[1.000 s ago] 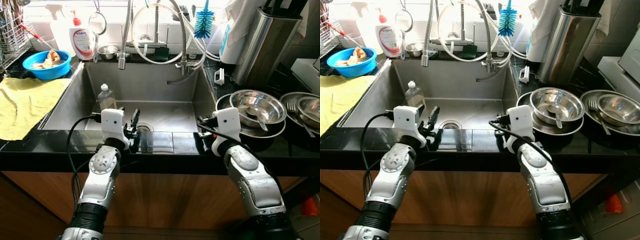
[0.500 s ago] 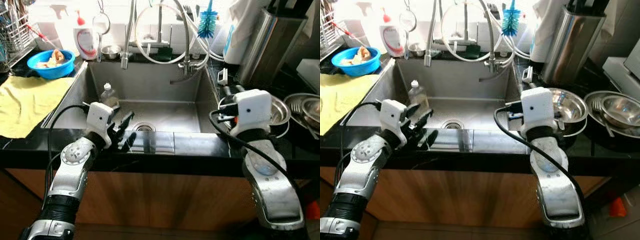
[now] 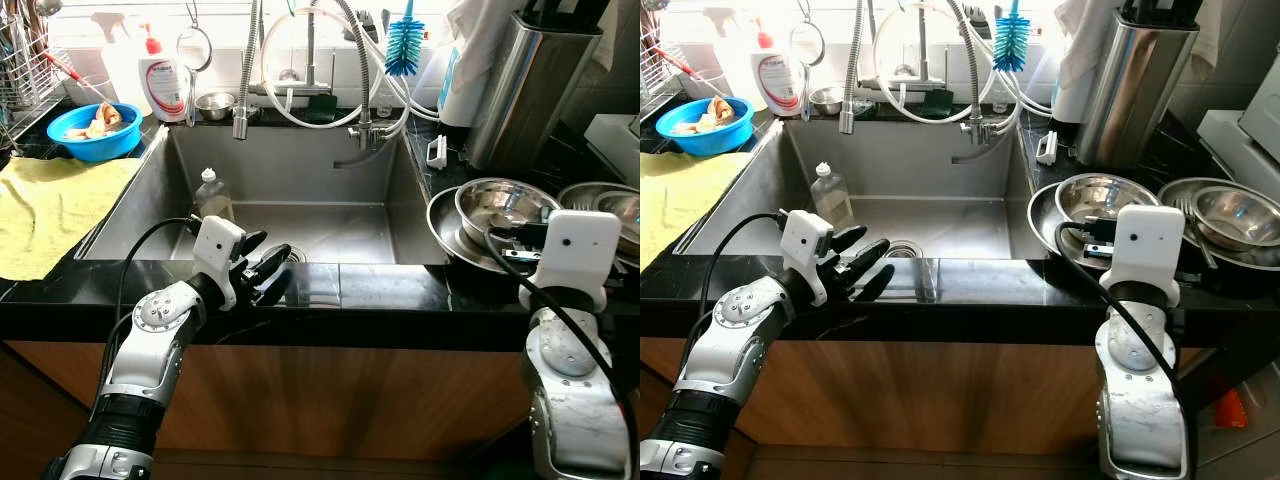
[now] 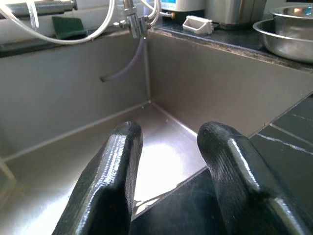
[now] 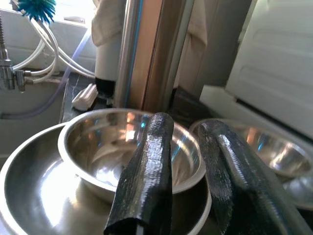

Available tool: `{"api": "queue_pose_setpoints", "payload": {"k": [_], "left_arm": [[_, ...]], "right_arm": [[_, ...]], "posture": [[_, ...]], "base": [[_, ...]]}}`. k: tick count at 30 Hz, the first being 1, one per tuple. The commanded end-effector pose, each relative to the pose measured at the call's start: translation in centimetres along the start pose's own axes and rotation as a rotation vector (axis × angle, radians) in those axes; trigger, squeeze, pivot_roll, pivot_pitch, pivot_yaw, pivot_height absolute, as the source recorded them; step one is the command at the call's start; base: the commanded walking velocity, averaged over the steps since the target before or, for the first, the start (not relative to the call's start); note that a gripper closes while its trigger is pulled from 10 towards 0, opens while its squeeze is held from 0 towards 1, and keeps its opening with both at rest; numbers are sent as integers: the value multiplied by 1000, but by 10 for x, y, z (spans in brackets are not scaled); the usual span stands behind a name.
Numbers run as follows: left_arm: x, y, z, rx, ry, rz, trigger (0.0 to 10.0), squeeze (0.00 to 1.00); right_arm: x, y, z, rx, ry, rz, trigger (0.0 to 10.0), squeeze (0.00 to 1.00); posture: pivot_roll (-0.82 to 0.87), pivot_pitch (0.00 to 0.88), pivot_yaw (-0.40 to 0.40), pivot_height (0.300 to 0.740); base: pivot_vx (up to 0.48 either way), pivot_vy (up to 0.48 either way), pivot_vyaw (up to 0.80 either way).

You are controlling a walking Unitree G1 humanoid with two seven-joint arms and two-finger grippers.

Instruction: Kitchen organization

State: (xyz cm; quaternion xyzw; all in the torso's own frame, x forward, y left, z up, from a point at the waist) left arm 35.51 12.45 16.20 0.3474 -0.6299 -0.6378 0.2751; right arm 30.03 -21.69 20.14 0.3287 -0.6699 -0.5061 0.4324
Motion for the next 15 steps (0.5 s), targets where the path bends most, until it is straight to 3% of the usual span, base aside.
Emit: {"api": "queue_pose_setpoints", "payload": {"k": [1, 4, 5, 6, 15], "left_arm": [[3, 2, 2, 4, -14, 4, 10000, 0], [3, 2, 3, 1, -11, 6, 10000, 0], [3, 2, 3, 0, -9, 8, 10000, 0], [3, 1, 4, -1, -8, 9, 10000, 0], [6, -6, 4, -22, 3, 14, 10000, 0]], "right_arm": [[1, -4, 0, -24, 1, -18, 10000, 0], [-7, 5, 1, 20, 48, -41, 10000, 0], [-10, 9, 3, 38, 67, -23, 10000, 702], [-10, 9, 4, 43, 71, -21, 10000, 1000], [-11, 8, 17, 50, 76, -32, 10000, 1000]], "posture": [[-124, 0, 5, 740], [-124, 0, 6, 740], [-125, 0, 5, 740], [-125, 0, 5, 740], [-131, 0, 2, 740]], "base": [[0, 0, 0], [0, 0, 0], [0, 0, 0], [0, 0, 0], [0, 0, 0]]}}
Point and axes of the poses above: a point about 5 cm out from each wrist's last joint towards the gripper, its own z axis pointing back from the gripper into the wrist, its own y axis along the axis of the wrist's last joint, x = y × z, the point moved 4 cm from there along -z, pointing out of the wrist towards the gripper, and after that the axes turned 2 degrees about z, right-handed, at the moved point
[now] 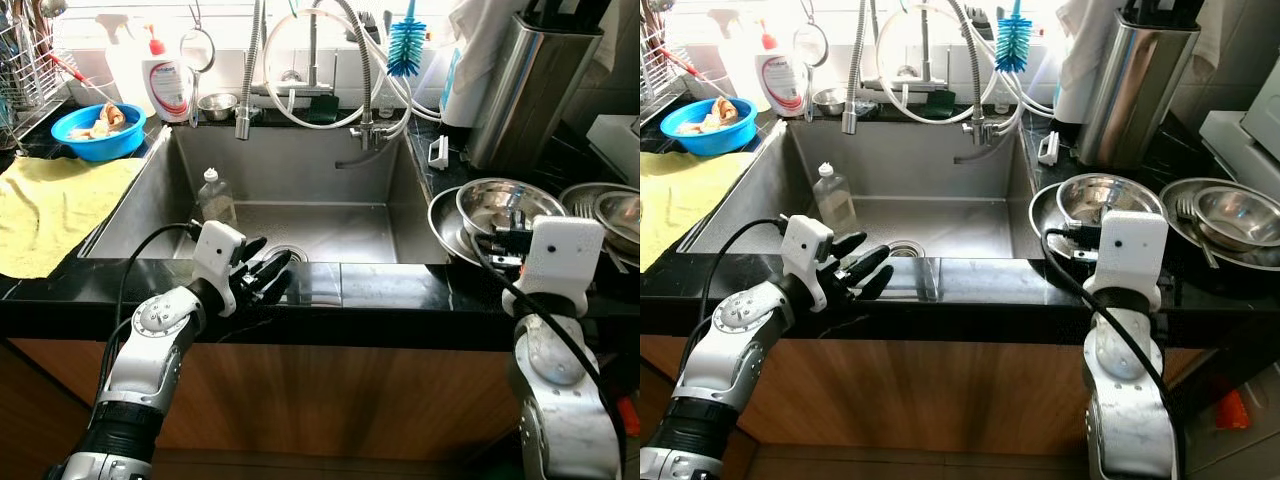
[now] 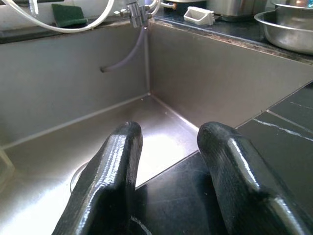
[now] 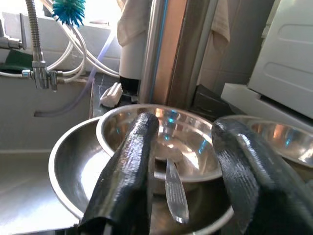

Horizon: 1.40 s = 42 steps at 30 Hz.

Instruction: Kitchen organization

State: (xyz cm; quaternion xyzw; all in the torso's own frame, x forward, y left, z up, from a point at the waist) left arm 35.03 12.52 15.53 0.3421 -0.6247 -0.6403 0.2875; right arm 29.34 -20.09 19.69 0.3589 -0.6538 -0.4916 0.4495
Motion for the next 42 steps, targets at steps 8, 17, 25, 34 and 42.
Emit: {"api": "queue_pose_setpoints", "payload": {"k": [8, 17, 25, 34, 42], "left_arm": [[9, -3, -2, -5, -13, 6, 10000, 0], [10, -4, -2, -6, -14, 2, 10000, 0], [11, -3, -3, -6, -18, -5, 10000, 0], [13, -4, -2, -7, -23, -4, 10000, 0], [13, -5, -2, -7, -17, -5, 10000, 0]], "right_arm": [[-11, -5, 12, -9, 54, 3, 10000, 0], [-3, -9, 11, -24, 10, 3, 10000, 0], [-6, -23, 12, -86, 30, -3, 10000, 0], [-8, -30, 10, -132, 25, -67, 10000, 0], [-5, -28, 7, -118, 20, -67, 0, 0]], "posture": [[-135, 0, 2, 740], [-136, 0, 1, 740], [-135, 0, 1, 740], [-135, 0, -2, 740], [-134, 0, -3, 740]], "base": [[0, 0, 0], [0, 0, 0], [0, 0, 0], [0, 0, 0], [0, 0, 0]]}}
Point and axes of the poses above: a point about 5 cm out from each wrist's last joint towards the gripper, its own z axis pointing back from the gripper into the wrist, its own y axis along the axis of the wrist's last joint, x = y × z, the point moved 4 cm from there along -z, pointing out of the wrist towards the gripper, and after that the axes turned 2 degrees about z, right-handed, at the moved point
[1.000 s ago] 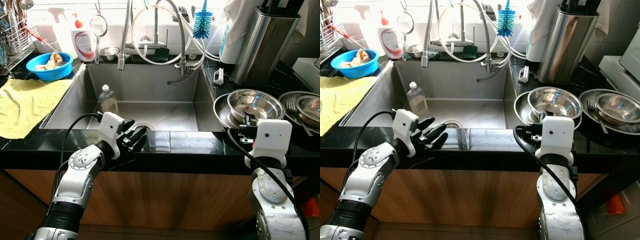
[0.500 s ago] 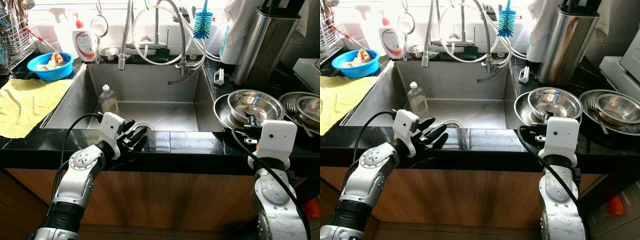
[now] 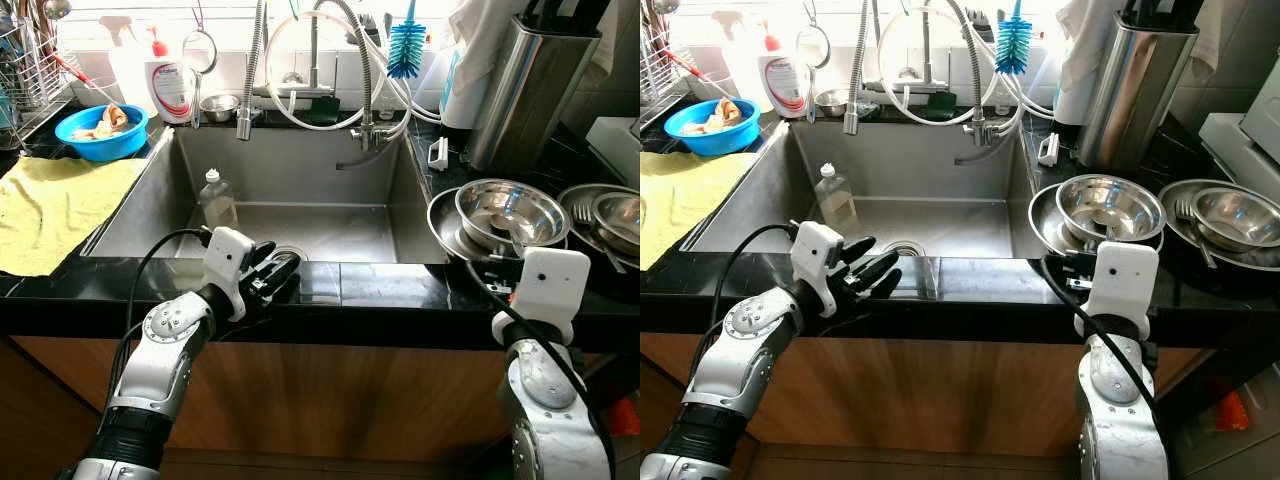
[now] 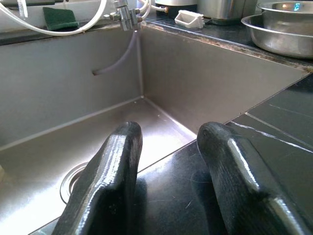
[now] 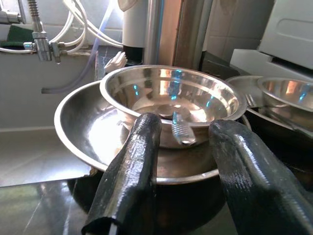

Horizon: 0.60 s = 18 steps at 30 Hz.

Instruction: Kitchen organization

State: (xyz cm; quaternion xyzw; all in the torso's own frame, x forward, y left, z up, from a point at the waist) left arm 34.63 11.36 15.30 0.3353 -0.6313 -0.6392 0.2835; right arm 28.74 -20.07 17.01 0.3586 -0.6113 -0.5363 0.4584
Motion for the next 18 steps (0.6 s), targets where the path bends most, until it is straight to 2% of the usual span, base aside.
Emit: {"api": "queue_pose_setpoints", "payload": {"k": [1, 18], "left_arm": [[1, -3, 1, -15, 1, -13, 10000, 0], [2, -4, 2, -17, 3, -18, 10000, 0]], "right_arm": [[0, -2, -2, -11, 4, -8, 0, 0], [-3, 2, -4, 1, 13, -19, 0, 0]], "posture": [[-134, 0, -3, 740], [-136, 0, -3, 740]], "base": [[0, 0, 0], [0, 0, 0]]}}
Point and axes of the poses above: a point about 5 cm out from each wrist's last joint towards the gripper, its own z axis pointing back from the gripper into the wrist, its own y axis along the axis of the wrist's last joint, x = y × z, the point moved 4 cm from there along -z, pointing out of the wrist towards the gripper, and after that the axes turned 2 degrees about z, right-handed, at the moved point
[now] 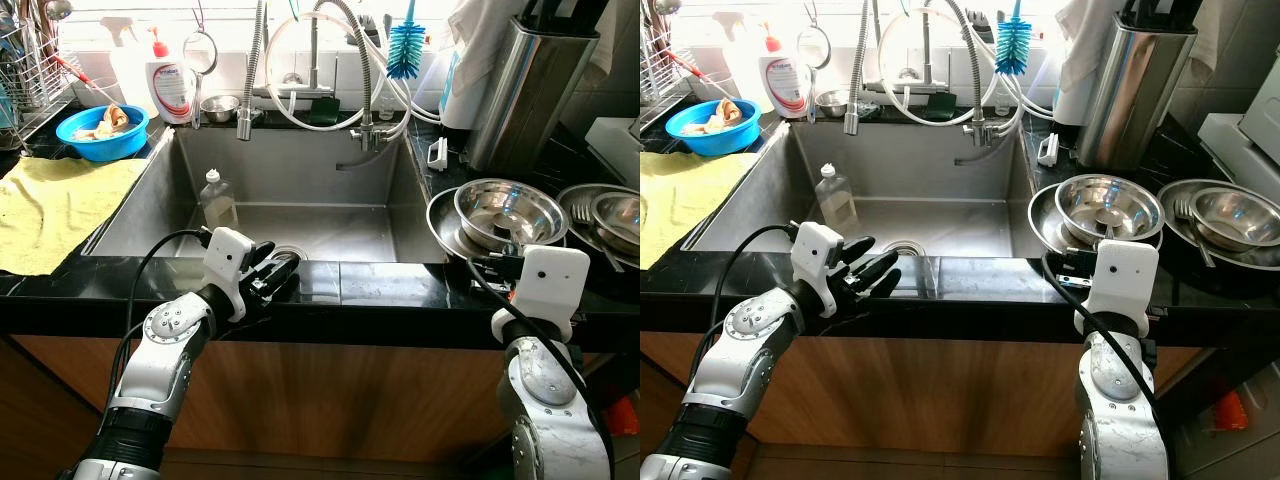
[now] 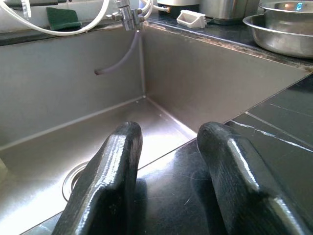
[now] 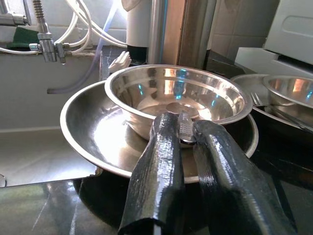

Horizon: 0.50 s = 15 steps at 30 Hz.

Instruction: Kitchen organization

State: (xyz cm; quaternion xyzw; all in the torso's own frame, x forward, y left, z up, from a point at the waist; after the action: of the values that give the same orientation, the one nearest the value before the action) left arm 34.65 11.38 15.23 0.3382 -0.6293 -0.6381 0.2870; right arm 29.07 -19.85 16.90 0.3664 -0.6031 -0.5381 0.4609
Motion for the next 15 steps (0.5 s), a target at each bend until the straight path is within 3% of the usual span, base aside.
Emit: {"api": "queue_pose_setpoints", "payload": {"k": [1, 5, 12, 15], "left_arm": [[2, -3, 2, -15, -5, -18, 10000, 0], [1, -3, 1, -15, -4, -17, 10000, 0], [2, -3, 1, -13, -4, -16, 10000, 0], [3, -2, 0, -10, -5, -15, 10000, 0]], "right_arm": [[0, 4, -2, 10, -3, -4, 0, 0], [0, 7, -3, 23, -1, -5, 0, 0], [-1, 29, -4, 118, -18, -20, 0, 0], [-8, 45, -3, 188, 14, -15, 0, 0]], "posture": [[-136, 0, -3, 740], [-136, 0, -3, 740], [-137, 0, -2, 740], [-138, 0, -3, 740]], "base": [[0, 0, 0], [0, 0, 0], [0, 0, 0], [0, 0, 0]]}}
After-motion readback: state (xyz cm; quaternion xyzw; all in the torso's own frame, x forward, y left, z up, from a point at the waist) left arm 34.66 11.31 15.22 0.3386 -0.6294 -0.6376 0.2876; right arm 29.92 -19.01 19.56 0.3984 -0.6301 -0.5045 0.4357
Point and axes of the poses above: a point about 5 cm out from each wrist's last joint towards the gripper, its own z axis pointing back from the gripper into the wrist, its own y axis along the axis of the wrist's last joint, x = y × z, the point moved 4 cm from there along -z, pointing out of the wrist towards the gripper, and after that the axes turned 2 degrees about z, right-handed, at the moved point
